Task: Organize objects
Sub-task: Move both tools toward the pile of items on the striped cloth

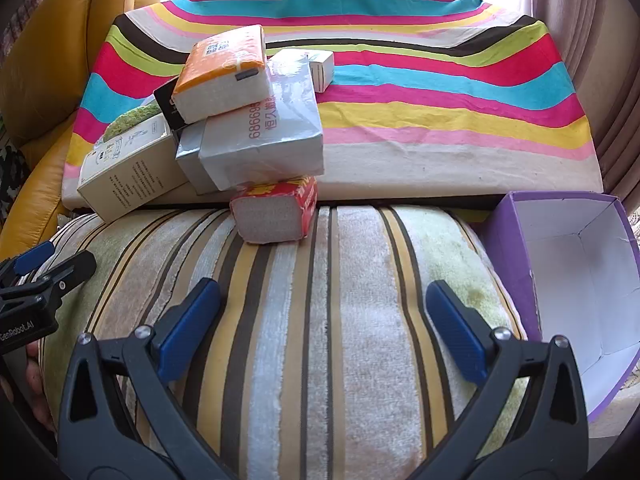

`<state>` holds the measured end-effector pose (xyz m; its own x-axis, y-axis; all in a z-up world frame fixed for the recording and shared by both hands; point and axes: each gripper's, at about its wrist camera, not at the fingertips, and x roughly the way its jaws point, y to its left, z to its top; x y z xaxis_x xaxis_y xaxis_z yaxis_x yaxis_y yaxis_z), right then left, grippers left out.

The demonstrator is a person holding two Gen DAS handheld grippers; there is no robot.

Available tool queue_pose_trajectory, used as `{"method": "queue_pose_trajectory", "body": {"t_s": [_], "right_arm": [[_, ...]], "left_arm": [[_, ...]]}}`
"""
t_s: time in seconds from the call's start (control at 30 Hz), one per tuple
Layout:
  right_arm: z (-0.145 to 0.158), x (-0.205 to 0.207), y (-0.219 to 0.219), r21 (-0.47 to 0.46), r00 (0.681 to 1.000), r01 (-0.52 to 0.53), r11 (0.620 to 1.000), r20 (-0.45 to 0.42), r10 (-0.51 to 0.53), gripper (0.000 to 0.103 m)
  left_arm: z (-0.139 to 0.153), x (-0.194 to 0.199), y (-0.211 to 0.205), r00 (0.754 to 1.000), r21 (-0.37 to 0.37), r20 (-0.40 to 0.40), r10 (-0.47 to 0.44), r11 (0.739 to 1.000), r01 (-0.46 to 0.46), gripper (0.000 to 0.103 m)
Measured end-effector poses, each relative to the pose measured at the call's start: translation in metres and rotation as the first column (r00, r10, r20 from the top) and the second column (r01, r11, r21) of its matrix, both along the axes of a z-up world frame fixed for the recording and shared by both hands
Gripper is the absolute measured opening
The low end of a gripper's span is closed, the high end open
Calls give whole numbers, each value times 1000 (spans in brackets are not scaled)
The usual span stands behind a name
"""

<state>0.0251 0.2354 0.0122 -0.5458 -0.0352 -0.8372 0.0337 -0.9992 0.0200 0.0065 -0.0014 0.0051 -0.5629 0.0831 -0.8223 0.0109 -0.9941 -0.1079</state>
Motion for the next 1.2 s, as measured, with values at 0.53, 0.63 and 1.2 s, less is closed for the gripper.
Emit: {"method": "queue_pose_trajectory", "body": {"t_s": [0.53,0.63,1.2], "right_arm": [[-3,-7,-3,26,1000,4,1000,-5,-4,103],[-3,-7,-2,22,1000,6,1000,1,-6,103],[18,9,5,-55,997,-52,997,-61,49,103]], "left_arm": [[2,1,-7,999,89,-33,-4,996,7,103],[1,1,-7,999,96,-36,-2,995,5,103],[9,10,-19,994,202,-103,25,979,-3,102]]}}
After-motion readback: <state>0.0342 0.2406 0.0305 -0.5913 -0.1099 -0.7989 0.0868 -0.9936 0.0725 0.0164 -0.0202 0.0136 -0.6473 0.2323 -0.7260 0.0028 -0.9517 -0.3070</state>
